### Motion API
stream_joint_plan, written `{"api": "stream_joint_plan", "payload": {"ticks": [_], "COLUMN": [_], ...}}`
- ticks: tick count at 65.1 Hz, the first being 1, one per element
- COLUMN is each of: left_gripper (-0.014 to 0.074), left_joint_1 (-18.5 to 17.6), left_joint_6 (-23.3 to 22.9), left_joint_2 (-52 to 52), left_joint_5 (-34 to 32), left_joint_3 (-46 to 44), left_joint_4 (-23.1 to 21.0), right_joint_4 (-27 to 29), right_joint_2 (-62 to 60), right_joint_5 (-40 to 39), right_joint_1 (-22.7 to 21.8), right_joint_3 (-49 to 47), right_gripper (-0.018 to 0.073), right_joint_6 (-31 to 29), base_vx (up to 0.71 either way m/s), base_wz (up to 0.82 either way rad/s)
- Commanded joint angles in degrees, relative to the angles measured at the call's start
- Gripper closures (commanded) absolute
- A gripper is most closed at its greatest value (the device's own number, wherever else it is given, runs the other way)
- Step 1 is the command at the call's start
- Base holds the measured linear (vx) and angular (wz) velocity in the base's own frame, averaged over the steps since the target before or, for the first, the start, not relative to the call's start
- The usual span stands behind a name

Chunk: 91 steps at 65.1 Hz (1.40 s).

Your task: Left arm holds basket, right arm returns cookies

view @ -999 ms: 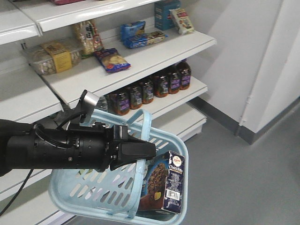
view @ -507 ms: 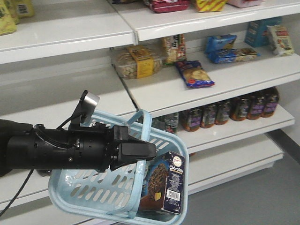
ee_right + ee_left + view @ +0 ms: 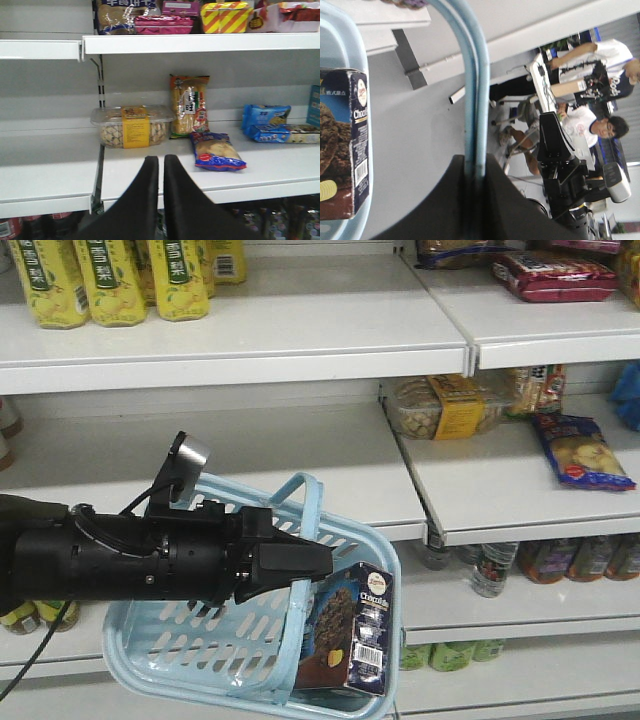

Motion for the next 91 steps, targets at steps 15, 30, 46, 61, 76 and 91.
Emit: {"api": "stream_joint_plan", "payload": {"ticks": [15,30,46,61,76,91], "left_gripper": [0.0599,0.0599,0.0599,0.0599,0.0599,0.0599], "left_joint_1": [-0.18,-0.18,-0.18,-0.18,-0.18,-0.18], "left_joint_6": [0.36,0.36,0.36,0.36,0.36,0.36], "left_joint_2": [-2.34,-2.34,-2.34,-2.34,-2.34,-2.34], "left_joint_5": [3.12,3.12,3.12,3.12,3.12,3.12], "left_joint_3": [-1.77,-1.77,-1.77,-1.77,-1.77,-1.77], "left_joint_4": [-6.65,-6.65,-6.65,-6.65,-6.65,-6.65], "right_joint_4": [-0.61,-0.61,-0.61,-0.61,-0.61,-0.61], "right_joint_2": [-0.73,-0.73,-0.73,-0.73,-0.73,-0.73], "right_joint_5": [-4.17,-4.17,-4.17,-4.17,-4.17,-4.17], "right_joint_1": [-0.18,-0.18,-0.18,-0.18,-0.18,-0.18], "right_joint_3": [1.02,1.02,1.02,1.02,1.02,1.02], "right_gripper": [0.0566,0.0566,0.0566,0.0566,0.0566,0.0566], "right_joint_6": [-0.19,-0.19,-0.19,-0.19,-0.19,-0.19], "base_vx": [0.11,0.08,0.07,0.06,0.06,0.06], "base_wz": [0.33,0.15,0.02,-0.02,-0.03,-0.02]}}
